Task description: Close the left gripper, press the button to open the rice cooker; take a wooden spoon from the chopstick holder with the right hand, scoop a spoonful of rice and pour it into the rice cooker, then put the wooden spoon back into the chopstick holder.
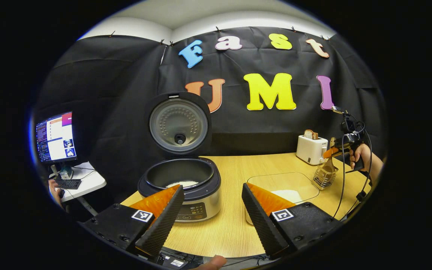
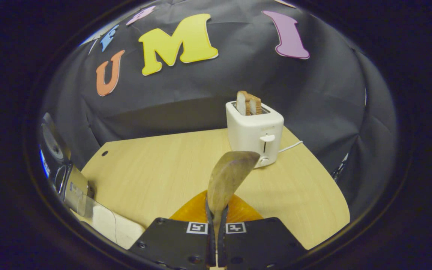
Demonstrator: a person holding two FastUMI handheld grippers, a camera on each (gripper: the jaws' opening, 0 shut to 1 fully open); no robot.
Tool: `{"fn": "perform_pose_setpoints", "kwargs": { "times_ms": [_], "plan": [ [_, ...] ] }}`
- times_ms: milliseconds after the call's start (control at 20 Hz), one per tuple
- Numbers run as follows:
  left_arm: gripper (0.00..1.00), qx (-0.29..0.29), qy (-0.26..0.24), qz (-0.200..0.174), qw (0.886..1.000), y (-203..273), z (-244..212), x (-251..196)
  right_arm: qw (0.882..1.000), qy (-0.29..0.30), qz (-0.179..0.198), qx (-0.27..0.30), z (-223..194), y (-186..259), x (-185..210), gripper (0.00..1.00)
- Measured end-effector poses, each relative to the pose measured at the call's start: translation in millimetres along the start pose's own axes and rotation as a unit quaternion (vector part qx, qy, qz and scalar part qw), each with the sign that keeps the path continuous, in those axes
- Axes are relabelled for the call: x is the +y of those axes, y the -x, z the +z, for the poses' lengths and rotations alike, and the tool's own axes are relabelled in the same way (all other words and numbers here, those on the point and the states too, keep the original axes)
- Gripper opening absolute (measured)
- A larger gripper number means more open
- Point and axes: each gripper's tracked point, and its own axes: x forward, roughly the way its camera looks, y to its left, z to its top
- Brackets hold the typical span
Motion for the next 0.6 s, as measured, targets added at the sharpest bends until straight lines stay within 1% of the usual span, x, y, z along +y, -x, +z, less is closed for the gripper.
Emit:
{"fn": "perform_pose_setpoints", "kwargs": {
  "times_ms": [100,300,400,500,600],
  "plan": [
    [0.99,-0.004,-0.001,-0.001,1.0,1.9,2.4,-0.4,1.0,0.002,0.008,-0.008,2.9,13.8,6.2,0.02],
    [0.99,-0.007,-0.001,-0.005,1.0,3.8,4.3,1.0,0.999,0.032,-0.007,-0.039,21.2,37.1,16.0,0.03],
    [0.99,-0.008,0.002,-0.007,1.0,5.4,5.6,1.9,0.998,0.042,-0.007,-0.053,32.5,52.0,28.1,0.02],
    [0.99,-0.01,0.002,-0.005,1.0,7.1,7.2,6.5,0.996,0.057,-0.015,-0.068,42.5,66.3,38.1,0.02],
    [0.99,-0.013,0.005,-0.003,1.0,8.3,9.0,9.4,0.995,0.067,-0.003,-0.08,47.9,81.3,61.1,0.02]
  ]
}}
